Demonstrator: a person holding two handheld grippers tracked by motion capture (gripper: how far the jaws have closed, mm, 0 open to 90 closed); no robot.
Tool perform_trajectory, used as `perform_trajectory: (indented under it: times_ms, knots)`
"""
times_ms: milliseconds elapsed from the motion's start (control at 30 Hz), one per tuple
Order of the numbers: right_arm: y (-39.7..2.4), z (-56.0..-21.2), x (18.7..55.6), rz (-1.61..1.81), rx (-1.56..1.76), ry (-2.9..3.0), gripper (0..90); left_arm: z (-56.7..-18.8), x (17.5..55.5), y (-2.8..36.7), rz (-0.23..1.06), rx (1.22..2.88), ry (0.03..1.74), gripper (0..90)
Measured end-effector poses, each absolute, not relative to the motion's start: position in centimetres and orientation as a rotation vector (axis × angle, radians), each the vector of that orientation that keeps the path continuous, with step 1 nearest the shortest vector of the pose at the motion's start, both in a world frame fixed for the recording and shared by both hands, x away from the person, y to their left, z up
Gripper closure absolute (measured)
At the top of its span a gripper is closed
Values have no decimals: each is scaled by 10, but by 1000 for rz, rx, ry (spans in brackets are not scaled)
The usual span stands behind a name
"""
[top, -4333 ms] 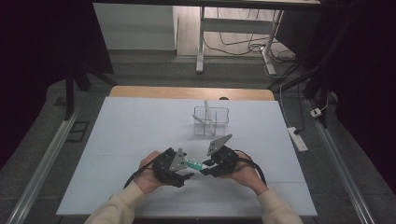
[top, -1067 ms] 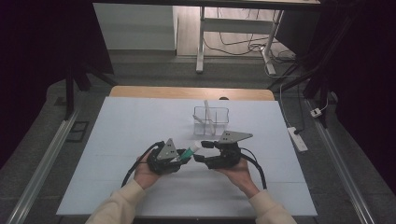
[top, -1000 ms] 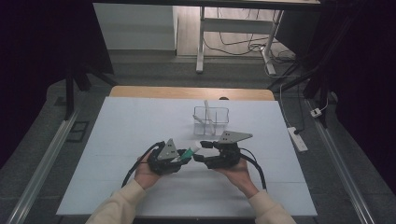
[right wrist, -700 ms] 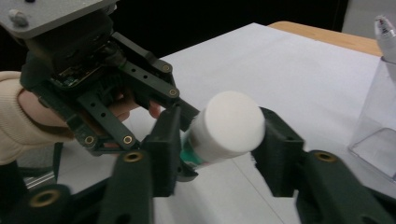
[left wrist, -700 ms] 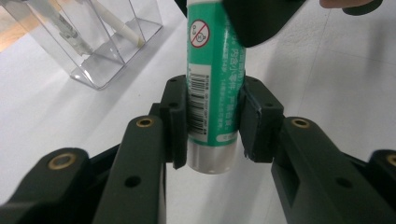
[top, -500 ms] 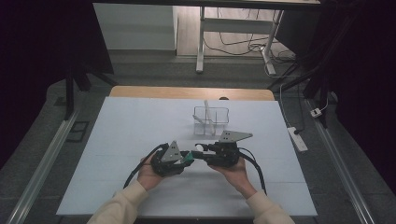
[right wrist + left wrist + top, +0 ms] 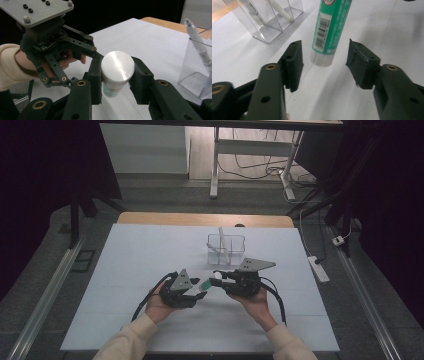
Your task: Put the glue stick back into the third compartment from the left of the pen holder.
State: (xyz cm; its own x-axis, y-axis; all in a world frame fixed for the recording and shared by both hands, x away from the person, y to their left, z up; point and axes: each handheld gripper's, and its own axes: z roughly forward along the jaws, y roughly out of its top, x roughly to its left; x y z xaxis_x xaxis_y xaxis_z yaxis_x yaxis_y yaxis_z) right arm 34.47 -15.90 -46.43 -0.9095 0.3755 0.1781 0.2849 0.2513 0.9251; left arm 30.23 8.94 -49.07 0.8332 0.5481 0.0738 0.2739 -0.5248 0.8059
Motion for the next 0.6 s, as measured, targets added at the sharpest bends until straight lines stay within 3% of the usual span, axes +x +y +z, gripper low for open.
perform_trajectory:
  times_ms: [233, 600]
  knots:
    - [-162, -463, 345, 1728, 644, 2411, 644, -490, 302, 95, 397, 2148, 617, 385]
    - [-169, -459, 347, 1707, 658, 2394, 644, -490, 292, 112, 381, 2149, 661, 372]
